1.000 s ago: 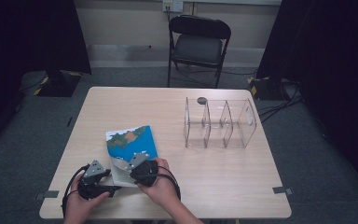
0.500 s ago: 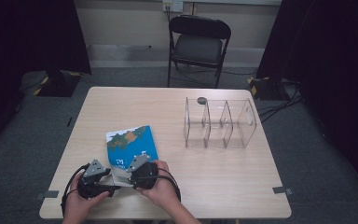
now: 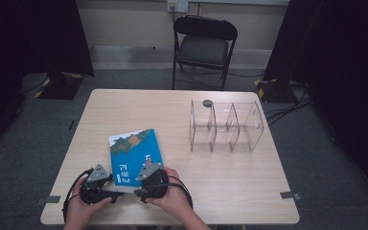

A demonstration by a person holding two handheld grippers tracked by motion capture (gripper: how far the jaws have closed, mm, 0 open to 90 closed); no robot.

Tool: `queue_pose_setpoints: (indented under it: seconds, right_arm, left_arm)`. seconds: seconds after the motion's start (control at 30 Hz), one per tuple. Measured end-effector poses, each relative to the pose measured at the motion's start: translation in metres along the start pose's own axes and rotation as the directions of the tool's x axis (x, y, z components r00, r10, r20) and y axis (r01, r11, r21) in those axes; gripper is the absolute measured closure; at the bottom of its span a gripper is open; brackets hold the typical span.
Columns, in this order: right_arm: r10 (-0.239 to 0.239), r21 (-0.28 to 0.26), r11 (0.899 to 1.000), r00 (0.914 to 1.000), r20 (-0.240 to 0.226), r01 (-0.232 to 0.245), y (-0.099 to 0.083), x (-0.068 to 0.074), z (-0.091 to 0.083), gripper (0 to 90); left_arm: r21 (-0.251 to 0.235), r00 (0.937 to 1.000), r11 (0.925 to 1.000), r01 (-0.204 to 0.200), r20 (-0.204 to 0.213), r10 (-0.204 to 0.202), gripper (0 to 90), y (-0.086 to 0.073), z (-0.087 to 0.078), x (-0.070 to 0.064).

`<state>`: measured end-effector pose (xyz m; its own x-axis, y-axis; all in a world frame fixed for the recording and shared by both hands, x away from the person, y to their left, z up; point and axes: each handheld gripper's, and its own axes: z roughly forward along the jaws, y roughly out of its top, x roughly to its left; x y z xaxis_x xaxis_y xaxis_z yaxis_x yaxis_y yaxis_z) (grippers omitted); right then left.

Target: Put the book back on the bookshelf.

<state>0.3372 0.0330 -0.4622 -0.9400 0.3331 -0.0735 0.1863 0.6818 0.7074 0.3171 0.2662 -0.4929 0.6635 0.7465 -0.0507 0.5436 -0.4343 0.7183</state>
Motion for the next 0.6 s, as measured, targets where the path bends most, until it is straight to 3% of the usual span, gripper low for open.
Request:
queue_pose_setpoints:
  seconds: [0.17,0.27,0.6]
  right_arm:
    - [0.001,-0.008,1.0,0.9997,0.025,-0.001,-0.008,-0.003,-0.002,32.7]
    - [-0.013,-0.039,0.999,0.9992,0.038,0.014,-0.014,-0.003,-0.002,31.4]
    - [-0.1,-0.051,0.993,0.9874,0.123,0.107,-0.024,0.002,0.006,19.0]
  left_arm:
    - [0.004,1.0,1.0,-0.004,-0.001,0.004,25.4,0.001,0.0,0.0]
    - [0.008,1.0,0.9999,-0.008,0.001,0.008,25.4,0.001,0.0,0.001]
    - [0.005,1.0,1.0,-0.002,0.003,0.002,25.4,0.003,-0.001,0.0]
